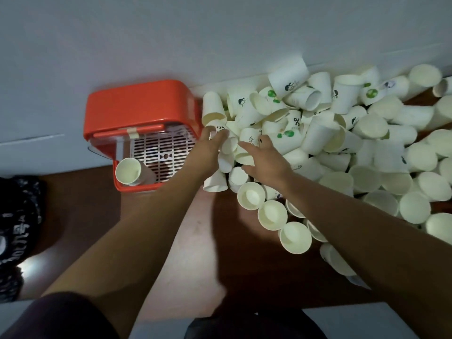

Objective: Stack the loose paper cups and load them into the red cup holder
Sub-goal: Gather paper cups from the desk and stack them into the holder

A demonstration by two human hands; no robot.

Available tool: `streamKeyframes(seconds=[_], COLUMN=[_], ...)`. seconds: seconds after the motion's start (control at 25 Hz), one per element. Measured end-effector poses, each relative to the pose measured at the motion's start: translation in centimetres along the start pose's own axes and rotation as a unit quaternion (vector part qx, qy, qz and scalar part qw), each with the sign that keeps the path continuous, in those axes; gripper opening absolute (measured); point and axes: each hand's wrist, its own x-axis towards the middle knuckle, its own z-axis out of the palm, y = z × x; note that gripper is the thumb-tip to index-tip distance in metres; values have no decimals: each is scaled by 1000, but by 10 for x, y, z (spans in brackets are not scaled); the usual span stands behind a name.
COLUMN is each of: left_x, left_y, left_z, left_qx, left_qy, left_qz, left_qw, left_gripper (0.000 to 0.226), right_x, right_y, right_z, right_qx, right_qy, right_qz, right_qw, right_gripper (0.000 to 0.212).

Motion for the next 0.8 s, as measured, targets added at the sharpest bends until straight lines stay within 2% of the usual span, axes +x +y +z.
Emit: streamKeyframes(seconds=[0.12,0.24,0.4,0.6,0.68,0.8], left_x=[9,15,15,-3,-11,-23], left_y=[11,27,27,27,27,22], left_z=[5,10,5,-7,-9,-13], left_qx=[-95,-154,-198,-346,-356,-341], left_qy=[7,58,100,114,136,158], left_qz=[-54,-118,-140,-122,-111,-138], left_qw=[994,979,965,923,918,916], left_gripper=[54,37,30,12,18,39], right_x=[3,5,4,-6,-14,-29], right_y=[2,0,-3,-8,-10,-21], right_z=[4,1,-8,-25,-26,-28], right_qx=[73,132,198,272,309,359], right_qy=[52,85,92,94,117,148], right_qz=[12,33,24,52,57,70], right_qw=[996,987,975,956,942,919], right_gripper=[46,36,35,42,41,39])
